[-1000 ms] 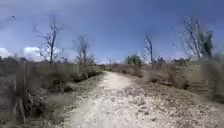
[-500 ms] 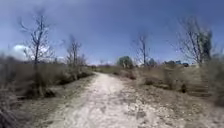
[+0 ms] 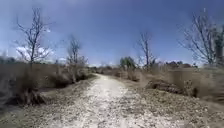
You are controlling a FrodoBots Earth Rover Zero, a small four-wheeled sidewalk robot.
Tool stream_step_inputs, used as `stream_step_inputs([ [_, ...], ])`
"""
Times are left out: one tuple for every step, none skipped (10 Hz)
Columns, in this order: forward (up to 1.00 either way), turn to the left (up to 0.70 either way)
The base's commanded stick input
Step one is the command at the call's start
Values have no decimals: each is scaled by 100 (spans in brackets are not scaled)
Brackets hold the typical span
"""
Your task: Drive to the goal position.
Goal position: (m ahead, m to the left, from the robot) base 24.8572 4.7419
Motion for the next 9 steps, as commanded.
stream_step_inputs([
  [70, 0],
  [70, 0],
  [70, 0],
  [70, 0],
  [70, 0],
  [70, 0],
  [70, 0],
  [70, 0],
  [70, 0],
])
